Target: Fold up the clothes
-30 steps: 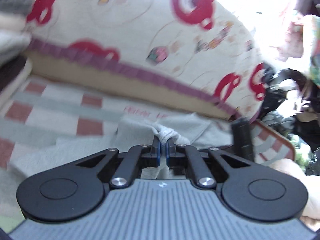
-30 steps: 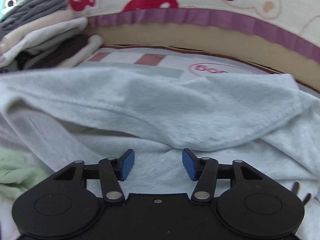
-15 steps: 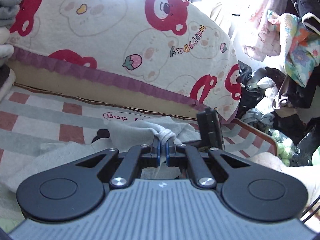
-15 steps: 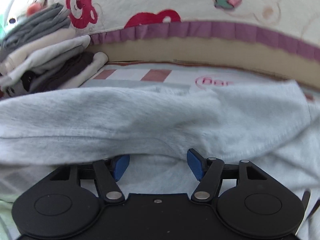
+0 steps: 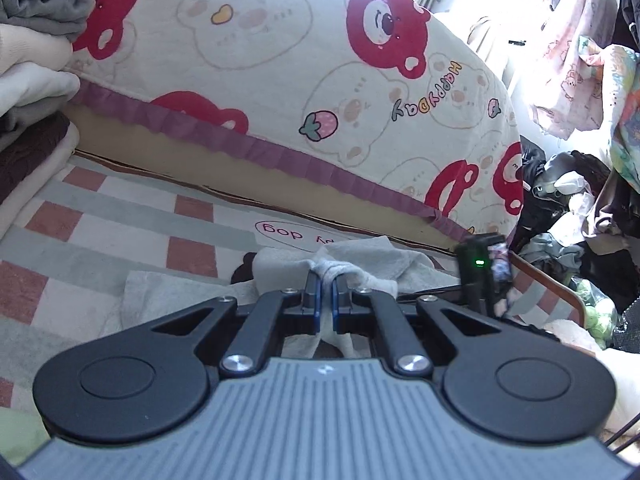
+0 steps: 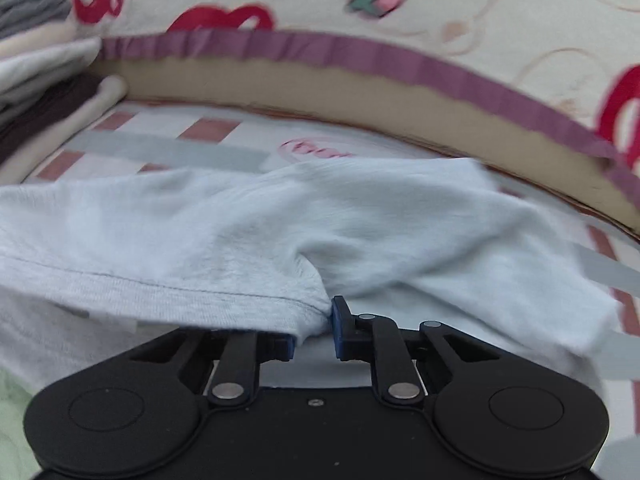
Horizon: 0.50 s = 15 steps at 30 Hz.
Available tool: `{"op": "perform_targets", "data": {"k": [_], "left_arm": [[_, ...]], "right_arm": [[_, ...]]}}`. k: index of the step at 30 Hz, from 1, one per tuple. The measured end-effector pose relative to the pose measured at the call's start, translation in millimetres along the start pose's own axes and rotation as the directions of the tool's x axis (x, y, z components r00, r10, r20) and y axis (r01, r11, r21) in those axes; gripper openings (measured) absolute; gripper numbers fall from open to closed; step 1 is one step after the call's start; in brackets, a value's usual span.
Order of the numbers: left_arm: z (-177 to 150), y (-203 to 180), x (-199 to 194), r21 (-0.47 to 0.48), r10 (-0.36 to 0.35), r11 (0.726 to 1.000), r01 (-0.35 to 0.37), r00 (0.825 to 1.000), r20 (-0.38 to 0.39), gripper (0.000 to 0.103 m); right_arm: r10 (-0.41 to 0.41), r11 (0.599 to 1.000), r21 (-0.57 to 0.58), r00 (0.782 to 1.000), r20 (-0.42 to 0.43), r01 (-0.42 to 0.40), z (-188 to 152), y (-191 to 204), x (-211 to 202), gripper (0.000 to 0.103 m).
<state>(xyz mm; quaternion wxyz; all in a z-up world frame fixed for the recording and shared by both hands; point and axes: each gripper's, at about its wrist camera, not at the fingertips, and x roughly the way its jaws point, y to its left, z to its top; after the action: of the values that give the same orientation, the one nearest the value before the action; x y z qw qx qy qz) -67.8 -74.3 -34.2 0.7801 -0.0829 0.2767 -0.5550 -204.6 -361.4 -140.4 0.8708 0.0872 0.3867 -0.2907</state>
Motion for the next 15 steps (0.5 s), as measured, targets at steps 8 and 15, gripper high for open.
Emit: {"op": "perform_targets", "data": {"k": [8, 15], "left_arm": [[-7.1, -0.9, 11.9, 0.013, 0.041, 0.999, -0.040, 0.998, -0.047, 0.004], [-7.1, -0.8, 20.2, 0.024, 0.065, 0.998, -0.062, 0.993, -0.103, 0.005]], "right_arm": [[0.093, 0.970, 0.204, 0.977, 0.192, -0.133, 7.6, -48.4, -62.7, 0.018], [0.113, 0.963, 0.194, 0.929, 0.352, -0.190, 38.7, -49.9, -108.2, 0.015]]}}
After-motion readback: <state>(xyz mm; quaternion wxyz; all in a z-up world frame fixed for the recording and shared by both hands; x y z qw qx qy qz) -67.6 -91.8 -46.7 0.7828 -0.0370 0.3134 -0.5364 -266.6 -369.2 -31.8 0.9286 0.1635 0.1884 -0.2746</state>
